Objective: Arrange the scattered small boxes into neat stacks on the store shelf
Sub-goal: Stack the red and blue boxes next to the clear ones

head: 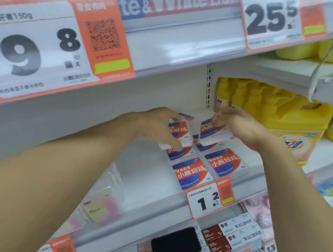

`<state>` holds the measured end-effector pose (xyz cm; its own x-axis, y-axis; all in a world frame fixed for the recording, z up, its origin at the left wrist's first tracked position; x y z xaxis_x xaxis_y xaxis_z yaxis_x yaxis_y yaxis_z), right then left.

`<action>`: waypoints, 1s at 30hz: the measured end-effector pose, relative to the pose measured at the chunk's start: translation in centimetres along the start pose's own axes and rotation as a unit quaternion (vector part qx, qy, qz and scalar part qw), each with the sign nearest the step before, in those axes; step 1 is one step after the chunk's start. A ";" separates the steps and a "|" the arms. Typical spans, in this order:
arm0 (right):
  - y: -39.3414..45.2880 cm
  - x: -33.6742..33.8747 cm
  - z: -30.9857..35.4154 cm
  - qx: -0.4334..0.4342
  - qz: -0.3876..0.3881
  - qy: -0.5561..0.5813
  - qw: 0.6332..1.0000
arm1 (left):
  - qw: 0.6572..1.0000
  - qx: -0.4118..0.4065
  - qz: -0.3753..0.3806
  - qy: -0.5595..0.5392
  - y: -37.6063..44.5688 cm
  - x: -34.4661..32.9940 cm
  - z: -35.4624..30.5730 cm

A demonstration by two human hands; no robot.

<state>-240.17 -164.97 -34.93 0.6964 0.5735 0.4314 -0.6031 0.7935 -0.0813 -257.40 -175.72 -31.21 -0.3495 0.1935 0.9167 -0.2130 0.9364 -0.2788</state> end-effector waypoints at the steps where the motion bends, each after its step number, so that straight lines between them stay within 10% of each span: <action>1: 0.2 0.4 -0.3 0.010 -0.006 -0.032 0.999 | 1.000 -0.009 -0.005 -0.003 0.1 -0.5 -0.4; 8: 0.6 1.5 -1.8 0.027 -0.101 -0.040 0.994 | 0.993 0.009 -0.046 -0.107 0.6 -5.2 0.0; 30: 0.6 0.0 -2.3 -0.048 0.021 -0.166 0.985 | 0.944 0.131 -0.240 -0.186 -1.3 -8.1 0.4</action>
<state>-239.61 -164.00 -37.02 0.4966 0.5200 0.6950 -0.5780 0.7954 -0.1822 -254.64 -178.66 -38.37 -0.4419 -0.3962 0.8049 -0.6295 0.7762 0.0365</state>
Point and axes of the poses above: each hand's wrist, its own y-axis towards the middle knuckle, its own x-axis out of the back of the hand, z = x × y, the point moved 3 cm from there along y, towards the middle knuckle, and after that the axes turned 4 degrees about -x, right-handed, at the moved point
